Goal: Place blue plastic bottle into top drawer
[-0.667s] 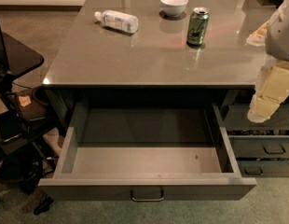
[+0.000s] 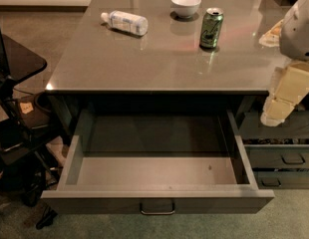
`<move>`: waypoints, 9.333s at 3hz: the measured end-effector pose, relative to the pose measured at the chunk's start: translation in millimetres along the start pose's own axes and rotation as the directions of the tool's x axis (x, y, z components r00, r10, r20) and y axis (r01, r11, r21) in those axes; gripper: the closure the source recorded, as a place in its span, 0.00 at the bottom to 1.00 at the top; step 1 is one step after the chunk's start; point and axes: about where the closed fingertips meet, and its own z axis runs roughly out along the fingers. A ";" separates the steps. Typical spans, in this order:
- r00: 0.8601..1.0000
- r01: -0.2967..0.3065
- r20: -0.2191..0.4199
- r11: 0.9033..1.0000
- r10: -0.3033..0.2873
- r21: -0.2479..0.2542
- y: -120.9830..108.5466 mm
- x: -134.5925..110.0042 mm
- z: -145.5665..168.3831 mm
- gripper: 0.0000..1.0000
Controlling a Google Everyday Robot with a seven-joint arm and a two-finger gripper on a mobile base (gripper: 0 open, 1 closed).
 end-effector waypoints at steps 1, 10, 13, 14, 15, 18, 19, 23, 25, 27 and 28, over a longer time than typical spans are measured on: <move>0.998 0.021 0.056 0.999 -0.019 -0.050 -23.6 -16.3 16.4 0.00; 0.825 -0.008 0.565 1.000 -0.008 0.025 -246.1 -220.8 128.3 0.00; 0.673 -0.178 0.730 0.984 0.119 0.004 -298.4 -265.1 161.0 0.00; 0.672 -0.190 0.729 0.982 0.131 -0.001 -300.0 -264.9 164.7 0.00; 0.644 -0.200 0.749 0.979 0.157 -0.034 -303.1 -282.9 184.0 0.00; 0.600 -0.243 0.776 0.968 0.195 -0.056 -317.9 -312.8 213.2 0.00; 0.592 -0.314 0.759 0.945 0.272 -0.094 -329.4 -316.6 241.0 0.00; 0.551 -0.416 0.748 0.899 0.371 -0.140 -345.7 -335.8 271.7 0.00; 0.544 -0.430 0.745 0.891 0.385 -0.147 -347.1 -345.0 281.2 0.19; 0.544 -0.430 0.745 0.891 0.385 -0.147 -347.0 -345.1 281.3 0.65; 0.544 -0.430 0.745 0.891 0.385 -0.147 -347.0 -345.0 281.2 0.88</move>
Offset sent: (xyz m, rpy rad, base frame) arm 0.1869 0.0594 -0.0411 0.1714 0.1299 0.1238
